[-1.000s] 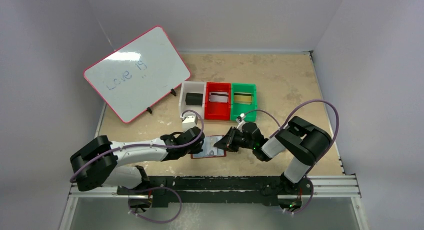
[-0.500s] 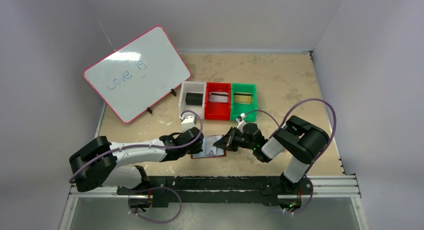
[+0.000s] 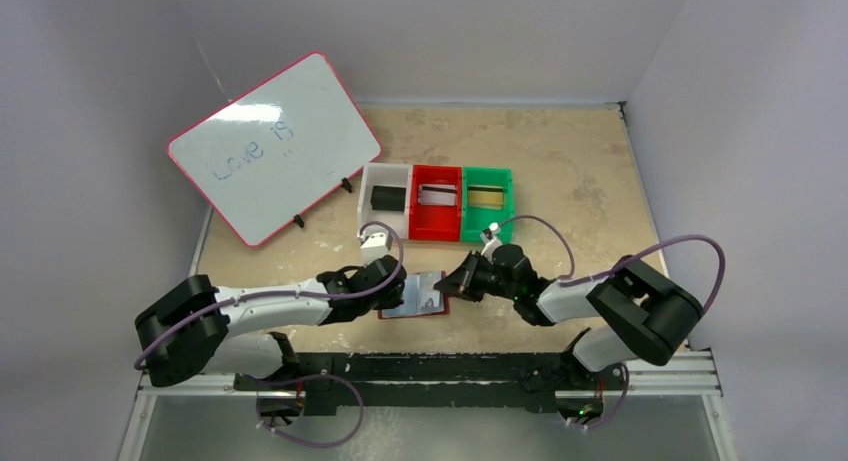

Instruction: Take the credit cards out of the card holder

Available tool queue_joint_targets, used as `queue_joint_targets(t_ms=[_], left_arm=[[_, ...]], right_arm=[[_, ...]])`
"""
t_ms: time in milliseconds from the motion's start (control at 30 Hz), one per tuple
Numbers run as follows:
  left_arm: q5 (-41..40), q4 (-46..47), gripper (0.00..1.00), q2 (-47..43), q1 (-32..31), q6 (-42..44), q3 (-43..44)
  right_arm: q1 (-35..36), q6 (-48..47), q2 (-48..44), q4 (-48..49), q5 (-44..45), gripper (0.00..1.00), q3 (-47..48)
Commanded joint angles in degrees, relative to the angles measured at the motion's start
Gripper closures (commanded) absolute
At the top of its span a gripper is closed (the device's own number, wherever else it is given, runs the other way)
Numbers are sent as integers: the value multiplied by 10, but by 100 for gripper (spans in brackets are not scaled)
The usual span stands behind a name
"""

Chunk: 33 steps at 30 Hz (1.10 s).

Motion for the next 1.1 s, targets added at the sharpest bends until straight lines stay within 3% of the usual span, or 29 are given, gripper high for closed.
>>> queue_joint_targets(t_ms=[0,233,600,867,1067], left_arm=[[-20,-32,87,-22,-1,-5,6],[-42,-42,74,-44,-1,3,23],[20,26,70,-53,-1,27,29],[59,65,70,-19,0,37,28],[64,60,79,2,-1,24,11]], right_arm=[[-1,-41,-33,-77,24,100,28],[-1,-74,-57,-134,30,100,57],[0,-115,-24,-164,13,100,97],[-1,-127,25,-141,-38,100,102],[0,-123,53,-117,-61,100,108]])
